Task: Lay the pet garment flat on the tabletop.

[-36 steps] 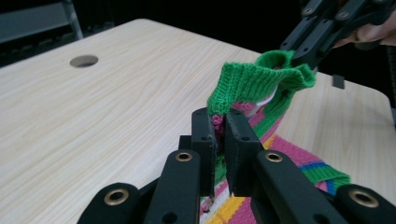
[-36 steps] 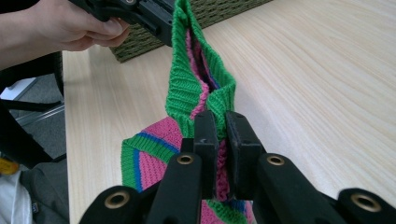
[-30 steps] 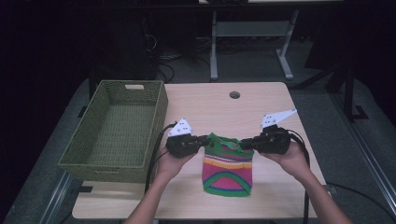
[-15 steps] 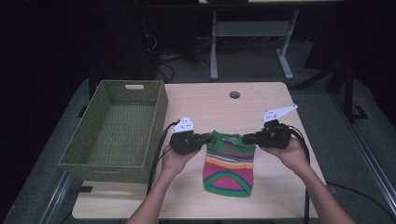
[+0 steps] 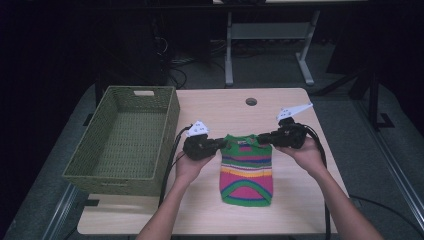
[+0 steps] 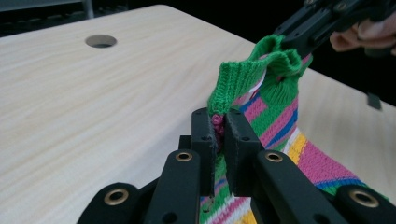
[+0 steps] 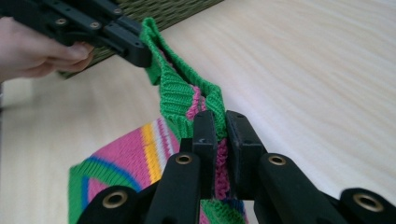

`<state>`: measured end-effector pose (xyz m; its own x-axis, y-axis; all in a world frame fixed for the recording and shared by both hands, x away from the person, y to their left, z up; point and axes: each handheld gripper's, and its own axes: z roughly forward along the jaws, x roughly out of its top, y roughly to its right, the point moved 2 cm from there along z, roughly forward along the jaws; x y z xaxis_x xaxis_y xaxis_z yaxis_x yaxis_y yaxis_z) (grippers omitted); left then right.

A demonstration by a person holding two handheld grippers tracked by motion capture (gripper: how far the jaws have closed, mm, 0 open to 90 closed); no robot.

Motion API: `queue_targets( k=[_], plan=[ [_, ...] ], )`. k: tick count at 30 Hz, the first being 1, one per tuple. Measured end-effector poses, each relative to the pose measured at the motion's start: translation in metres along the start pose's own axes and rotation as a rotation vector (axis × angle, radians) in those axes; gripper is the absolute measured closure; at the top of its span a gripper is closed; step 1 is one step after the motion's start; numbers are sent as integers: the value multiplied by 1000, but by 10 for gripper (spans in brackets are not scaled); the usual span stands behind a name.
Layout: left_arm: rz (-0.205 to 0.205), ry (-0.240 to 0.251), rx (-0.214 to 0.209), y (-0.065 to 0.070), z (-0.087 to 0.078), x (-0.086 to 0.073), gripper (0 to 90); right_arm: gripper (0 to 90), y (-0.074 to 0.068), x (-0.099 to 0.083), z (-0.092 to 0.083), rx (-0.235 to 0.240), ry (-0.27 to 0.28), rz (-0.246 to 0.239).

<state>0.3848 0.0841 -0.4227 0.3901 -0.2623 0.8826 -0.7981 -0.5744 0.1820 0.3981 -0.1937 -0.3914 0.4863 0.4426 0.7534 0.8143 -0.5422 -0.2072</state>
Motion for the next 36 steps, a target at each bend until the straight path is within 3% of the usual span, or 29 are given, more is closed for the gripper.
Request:
queue_targets(
  k=[2, 3, 5, 8, 12, 19, 23, 26, 32, 36],
  plan=[
    [-35, 32, 37, -7, 6, 5, 761, 725, 11, 4, 5, -45, 1, 29],
    [-52, 36, 46, -11, 9, 8, 727, 657, 21, 7, 8, -98, 23, 59],
    [-71, 40, 78, -16, 16, 13, 666, 596, 44, 10, 9, -144, 70, 139],
    [-67, 33, 80, -15, 19, 14, 654, 593, 52, 7, 9, -155, 77, 165],
    [-53, 5, 76, -14, 22, 12, 621, 582, 53, -4, 10, -145, 26, 162],
    [-72, -16, 40, -10, 23, 4, 566, 565, 48, -21, 7, -101, 12, 157],
    [-48, -41, 39, -8, 22, -2, 561, 566, 46, -30, 7, -68, -24, 154],
    [-52, -38, 33, -7, 21, -5, 556, 564, 46, -33, 7, -61, -27, 155],
    [-65, -37, -1, -7, 18, -11, 523, 557, 44, -39, 4, 14, 20, 165],
    [-65, -39, -11, -4, 14, -13, 511, 537, 42, -41, 2, 24, 24, 160]
  ],
)
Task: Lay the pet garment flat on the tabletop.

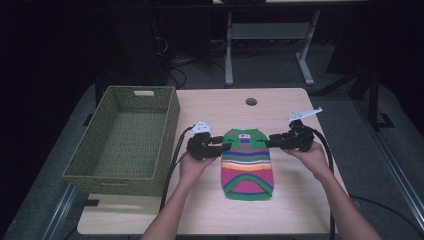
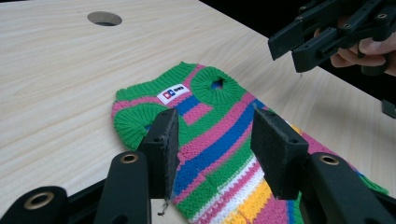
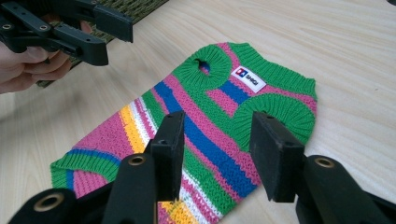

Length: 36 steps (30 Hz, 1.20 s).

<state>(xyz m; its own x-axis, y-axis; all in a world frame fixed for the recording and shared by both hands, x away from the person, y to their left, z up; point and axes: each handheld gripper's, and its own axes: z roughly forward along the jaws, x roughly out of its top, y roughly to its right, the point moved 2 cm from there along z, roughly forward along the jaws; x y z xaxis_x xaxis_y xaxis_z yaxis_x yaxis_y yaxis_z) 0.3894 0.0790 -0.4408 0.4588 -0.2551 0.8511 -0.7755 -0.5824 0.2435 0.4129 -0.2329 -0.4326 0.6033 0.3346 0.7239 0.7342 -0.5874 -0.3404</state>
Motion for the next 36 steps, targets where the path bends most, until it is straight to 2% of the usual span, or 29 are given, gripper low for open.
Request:
queue_targets(
  k=[4, 7, 12, 16, 19, 24, 28, 33, 36],
  plan=[
    [9, -11, -24, 5, -4, -4, 486, 509, 1, -6, -4, 20, 10, 5],
    [6, -37, -57, 7, -5, -6, 471, 481, 3, -13, -7, 69, 11, 16],
    [7, -40, -73, 11, -6, -6, 452, 466, 3, -19, -10, 97, 16, 22],
    [12, -32, -85, 16, -6, -7, 427, 455, 4, -24, -13, 102, 20, 28],
    [27, -25, -61, 22, -6, -7, 391, 439, 4, -26, -15, 110, 17, 29],
    [33, -24, -71, 28, -6, -9, 352, 414, 2, -30, -21, 110, 25, 23],
    [12, -10, -98, 31, -8, -12, 324, 385, 0, -33, -24, 111, 26, 21],
    [32, -26, -112, 38, -11, -18, 297, 362, -3, -40, -27, 124, 16, 21],
    [25, -30, -114, 39, -11, -19, 293, 349, -4, -42, -29, 127, 19, 27]
  ],
)
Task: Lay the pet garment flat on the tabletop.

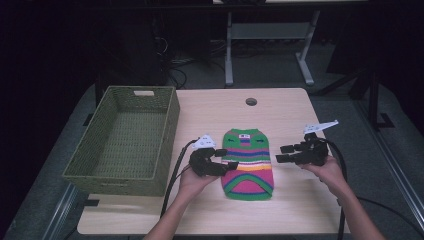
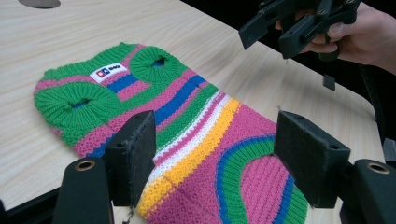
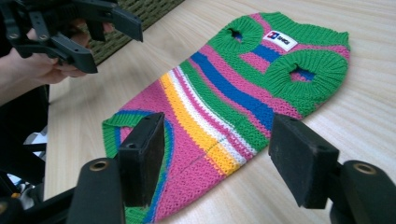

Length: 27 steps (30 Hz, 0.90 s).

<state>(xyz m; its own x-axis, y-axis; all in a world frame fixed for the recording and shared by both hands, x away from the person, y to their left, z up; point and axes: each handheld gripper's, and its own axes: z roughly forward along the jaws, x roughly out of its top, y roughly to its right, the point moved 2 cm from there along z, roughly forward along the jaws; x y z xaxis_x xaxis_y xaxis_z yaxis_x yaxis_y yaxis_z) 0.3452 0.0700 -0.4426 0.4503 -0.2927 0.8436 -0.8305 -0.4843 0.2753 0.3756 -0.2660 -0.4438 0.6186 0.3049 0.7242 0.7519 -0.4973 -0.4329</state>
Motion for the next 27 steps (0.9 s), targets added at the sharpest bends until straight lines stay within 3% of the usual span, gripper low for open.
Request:
queue_targets(
  k=[7, 15, 27],
  plan=[
    [-19, 16, -8, 3, -6, -6, 265, 328, -3, -8, -5, 3, 6, -7],
    [-12, -9, -2, 6, -11, -10, 224, 293, -6, -14, -6, 7, -14, 0],
    [-5, 0, 5, 12, -21, -15, 202, 272, -15, -25, -9, 6, -13, -15]
  ],
)
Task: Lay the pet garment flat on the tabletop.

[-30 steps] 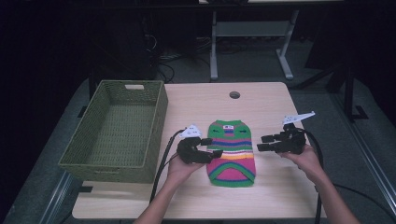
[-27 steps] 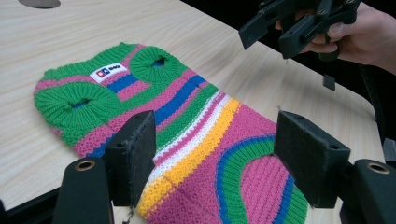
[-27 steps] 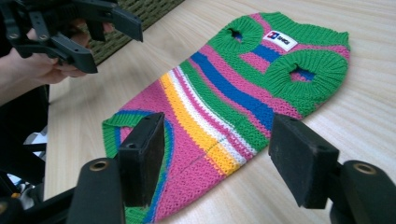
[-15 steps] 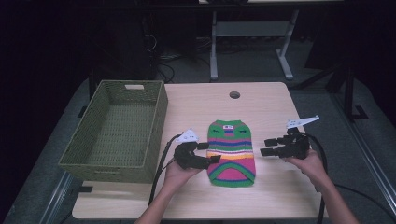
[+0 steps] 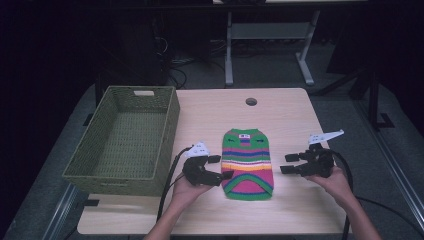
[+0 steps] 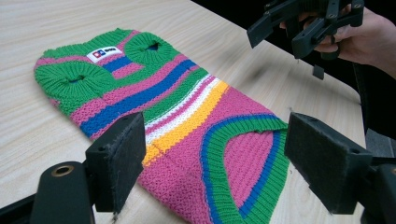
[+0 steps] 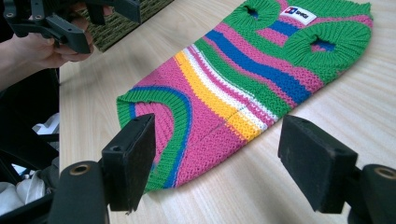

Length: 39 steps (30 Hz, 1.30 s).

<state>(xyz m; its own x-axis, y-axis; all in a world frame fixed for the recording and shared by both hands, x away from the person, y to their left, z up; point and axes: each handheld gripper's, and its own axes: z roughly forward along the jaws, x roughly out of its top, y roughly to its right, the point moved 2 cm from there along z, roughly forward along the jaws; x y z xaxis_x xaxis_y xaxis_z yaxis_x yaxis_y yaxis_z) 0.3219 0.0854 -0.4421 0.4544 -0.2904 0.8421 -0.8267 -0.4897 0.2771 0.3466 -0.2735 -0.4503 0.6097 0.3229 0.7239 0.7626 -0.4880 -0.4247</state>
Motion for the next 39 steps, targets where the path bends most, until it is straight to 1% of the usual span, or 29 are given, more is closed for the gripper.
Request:
queue_targets(
  k=[4, 5, 7, 9, 10, 13, 14, 17, 21, 23, 28, 31, 35, 36, 37, 39],
  plan=[
    [8, -5, 1, 2, -4, -3, 198, 266, -1, -6, -1, 2, 9, 5],
    [8, -5, 1, 2, -4, -3, 196, 260, -1, -8, -1, 2, 0, 10],
    [-1, -3, -1, 3, -5, -6, 196, 259, -2, -9, -2, 0, -5, 11],
    [0, -1, -1, 4, -7, -8, 193, 260, -3, -12, -3, 3, 3, 11],
    [-7, 1, -5, 5, -8, -11, 193, 260, -4, -15, -4, 3, 3, 13],
    [-4, -1, -5, 6, -9, -13, 193, 259, -4, -18, -4, 7, 7, 18],
    [-5, -3, -7, 6, -10, -14, 193, 256, -4, -20, -4, 5, -2, 21],
    [2, -6, -7, 8, -11, -15, 192, 256, -5, -23, -4, 6, 4, 18],
    [7, -5, -6, 11, -14, -16, 190, 255, -8, -28, -4, 9, -1, 20],
    [13, -12, -4, 12, -15, -17, 190, 255, -10, -30, -5, 13, 4, 15],
    [8, -12, -6, 13, -18, -22, 189, 253, -14, -30, -5, 10, -3, 3],
    [1, -14, -7, 13, -19, -25, 189, 249, -16, -32, -5, 12, 2, 4],
    [11, -27, -3, 15, -21, -28, 189, 248, -17, -39, -6, 14, 6, 10],
    [9, -24, -4, 16, -23, -29, 189, 248, -17, -42, -6, 13, -1, 16],
    [9, -24, -4, 16, -23, -29, 189, 248, -17, -42, -6, 13, -1, 16],
    [7, -25, -2, 16, -25, -30, 189, 248, -17, -45, -7, 12, 10, 17]
  ],
)
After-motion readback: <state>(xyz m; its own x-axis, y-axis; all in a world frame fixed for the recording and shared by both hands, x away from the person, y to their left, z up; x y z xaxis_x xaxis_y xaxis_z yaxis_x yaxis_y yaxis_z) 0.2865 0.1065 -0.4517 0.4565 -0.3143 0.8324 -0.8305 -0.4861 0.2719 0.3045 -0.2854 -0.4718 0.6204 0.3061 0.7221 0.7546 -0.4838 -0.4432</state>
